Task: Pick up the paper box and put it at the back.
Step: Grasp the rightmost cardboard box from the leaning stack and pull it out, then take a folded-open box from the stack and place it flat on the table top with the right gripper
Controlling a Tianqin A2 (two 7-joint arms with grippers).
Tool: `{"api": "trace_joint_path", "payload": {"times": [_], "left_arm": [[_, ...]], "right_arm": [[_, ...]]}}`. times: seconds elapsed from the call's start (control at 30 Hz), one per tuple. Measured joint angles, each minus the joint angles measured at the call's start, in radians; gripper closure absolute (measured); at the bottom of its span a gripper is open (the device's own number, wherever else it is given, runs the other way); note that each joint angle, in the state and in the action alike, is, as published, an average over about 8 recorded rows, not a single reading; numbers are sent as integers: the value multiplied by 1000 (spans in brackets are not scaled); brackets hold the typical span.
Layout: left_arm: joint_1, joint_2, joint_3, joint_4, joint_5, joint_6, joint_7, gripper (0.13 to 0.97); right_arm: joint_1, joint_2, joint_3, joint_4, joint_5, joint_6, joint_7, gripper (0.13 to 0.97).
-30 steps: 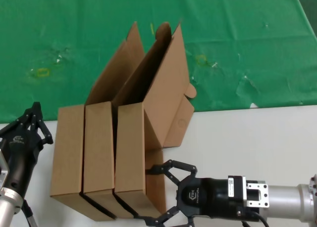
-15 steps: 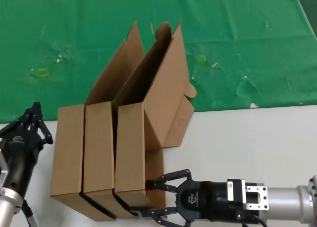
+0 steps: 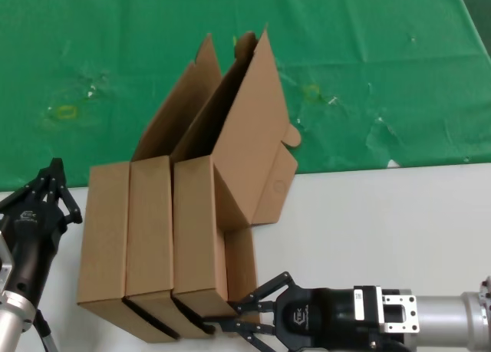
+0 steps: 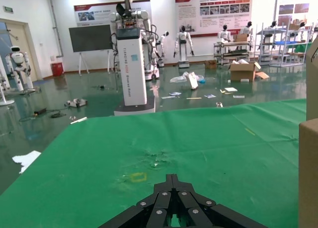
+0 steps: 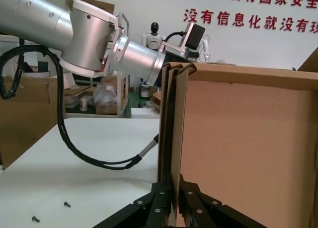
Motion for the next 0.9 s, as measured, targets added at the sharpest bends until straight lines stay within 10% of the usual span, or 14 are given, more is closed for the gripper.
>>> {"api": "trace_joint_path", "payload": {"times": [0.9], "left_arm": [[0, 0, 0, 0, 0, 0, 0, 953]], "right_arm": [[17, 196, 199, 155, 130, 9, 144, 945]]}}
